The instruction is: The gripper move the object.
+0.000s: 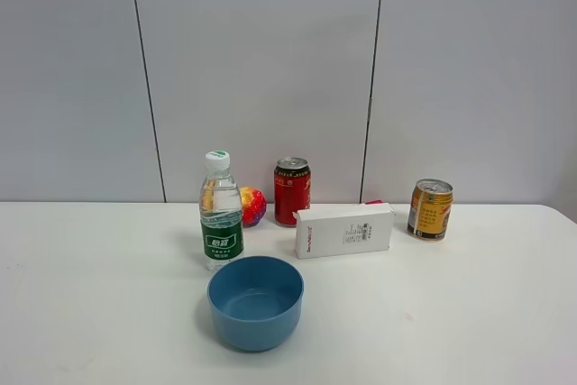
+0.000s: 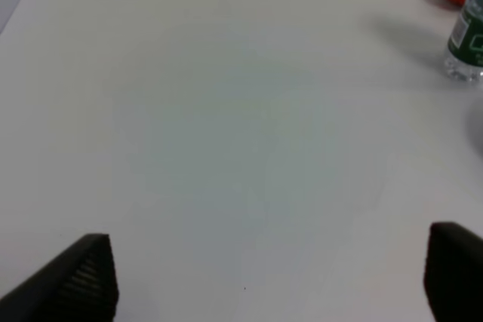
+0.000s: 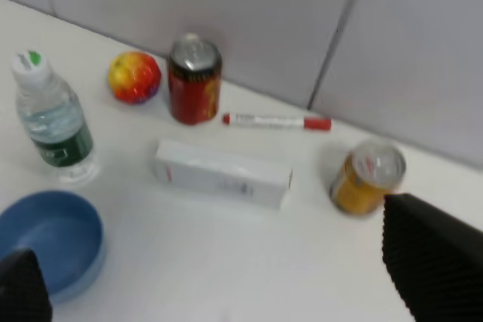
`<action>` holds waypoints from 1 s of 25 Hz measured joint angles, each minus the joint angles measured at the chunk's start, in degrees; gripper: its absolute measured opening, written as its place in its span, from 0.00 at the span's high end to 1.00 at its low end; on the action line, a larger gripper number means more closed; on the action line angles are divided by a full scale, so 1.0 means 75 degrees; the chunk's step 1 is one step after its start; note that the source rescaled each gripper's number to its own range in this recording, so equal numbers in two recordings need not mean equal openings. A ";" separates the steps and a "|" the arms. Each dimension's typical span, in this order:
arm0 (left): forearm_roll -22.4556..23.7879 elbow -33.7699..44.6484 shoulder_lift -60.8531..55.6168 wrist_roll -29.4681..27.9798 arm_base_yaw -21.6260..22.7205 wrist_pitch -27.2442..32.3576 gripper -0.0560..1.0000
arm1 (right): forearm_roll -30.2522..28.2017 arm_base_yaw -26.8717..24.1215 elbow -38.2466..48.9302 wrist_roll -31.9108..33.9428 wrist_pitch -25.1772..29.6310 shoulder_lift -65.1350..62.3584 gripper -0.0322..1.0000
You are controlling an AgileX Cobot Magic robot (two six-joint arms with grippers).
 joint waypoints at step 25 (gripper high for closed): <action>0.0000 0.0000 0.0000 0.0000 0.0000 0.0000 0.00 | 0.0805 -0.3562 0.4770 0.0666 0.2479 -0.6412 0.28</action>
